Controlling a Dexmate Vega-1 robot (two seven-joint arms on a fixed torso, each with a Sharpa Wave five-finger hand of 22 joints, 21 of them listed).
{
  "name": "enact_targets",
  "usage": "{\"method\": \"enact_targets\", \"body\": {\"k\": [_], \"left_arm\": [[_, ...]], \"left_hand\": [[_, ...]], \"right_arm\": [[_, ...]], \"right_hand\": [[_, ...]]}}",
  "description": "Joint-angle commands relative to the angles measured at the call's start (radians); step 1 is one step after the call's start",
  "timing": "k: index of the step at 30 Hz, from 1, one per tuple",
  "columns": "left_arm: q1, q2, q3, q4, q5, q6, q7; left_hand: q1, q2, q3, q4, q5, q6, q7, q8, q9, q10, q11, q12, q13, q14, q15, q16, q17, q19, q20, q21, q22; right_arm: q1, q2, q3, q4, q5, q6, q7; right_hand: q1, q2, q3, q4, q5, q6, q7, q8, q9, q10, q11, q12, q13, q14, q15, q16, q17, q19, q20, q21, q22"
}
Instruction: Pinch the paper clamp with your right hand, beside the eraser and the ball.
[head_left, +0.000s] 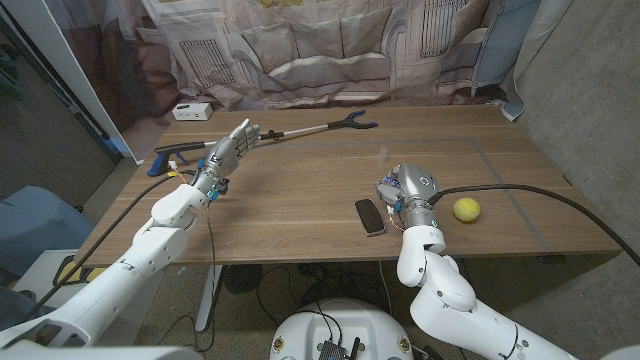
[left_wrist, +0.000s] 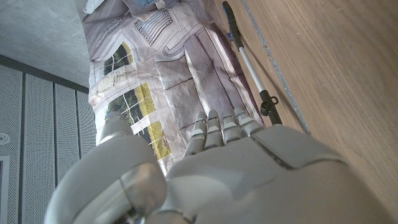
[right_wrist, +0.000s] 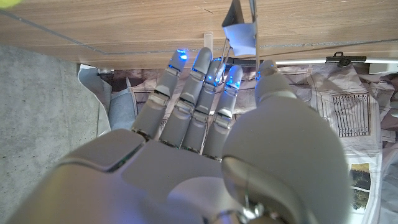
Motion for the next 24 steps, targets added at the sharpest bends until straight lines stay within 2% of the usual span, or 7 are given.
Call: {"method": "enact_targets", "body": {"k": [1,3,18,24], "left_arm": [[0.007,0.003,0.0,-0.01,0.001,0.001,0.003],[0.009,0.004,-0.001,-0.013,0.001,0.001,0.004],[0.037,0.018,-0.01,-0.043,0.006,0.002,0.025],[0.056,0.018,-0.017,-0.049,0.0,-0.006,0.031]], "left_hand": [[0.01,-0.005,0.01,-0.003,-0.003,0.012,0.008,-0.002,0.003,0.002,-0.004,-0.002,0.005,0.0,0.002,-0.001,0.003,-0.001,0.006,0.001,0.005],[0.01,-0.006,0.01,-0.003,-0.003,0.013,0.008,-0.002,0.003,0.003,-0.003,-0.002,0.005,-0.001,0.002,-0.001,0.003,-0.001,0.006,0.001,0.005],[0.011,-0.007,0.013,-0.004,-0.003,0.013,0.009,-0.003,0.003,0.001,-0.002,-0.003,0.005,0.0,0.004,-0.001,0.003,-0.001,0.006,0.001,0.005],[0.01,-0.007,0.014,-0.005,-0.003,0.013,0.008,-0.003,0.003,0.001,-0.004,-0.003,0.005,0.0,0.003,-0.001,0.003,0.0,0.006,0.001,0.005]], "right_arm": [[0.007,-0.011,-0.017,-0.009,-0.003,-0.032,-0.008],[0.004,-0.014,-0.013,-0.013,0.004,-0.028,-0.008],[0.0,-0.019,-0.014,-0.019,0.021,-0.048,-0.022],[0.002,-0.024,-0.017,-0.02,0.025,-0.056,-0.028]], "right_hand": [[0.06,0.039,-0.024,0.002,0.002,-0.038,0.0,-0.017,-0.002,0.063,-0.089,-0.029,-0.019,-0.006,-0.002,0.003,0.004,0.006,0.023,0.002,0.005],[0.044,0.033,-0.033,0.008,0.001,-0.048,0.003,-0.021,-0.002,0.055,-0.086,-0.041,-0.026,-0.011,0.003,-0.001,0.002,0.008,0.028,0.002,0.005],[0.034,0.034,-0.045,0.008,0.006,-0.107,0.005,-0.042,-0.003,0.004,-0.074,-0.09,-0.053,-0.055,0.023,-0.008,0.01,-0.005,0.032,-0.004,0.005],[0.033,0.033,-0.048,0.006,0.007,-0.135,0.006,-0.049,-0.003,-0.027,-0.079,-0.113,-0.063,-0.076,0.029,-0.014,0.012,-0.008,0.038,-0.005,0.005]]}}
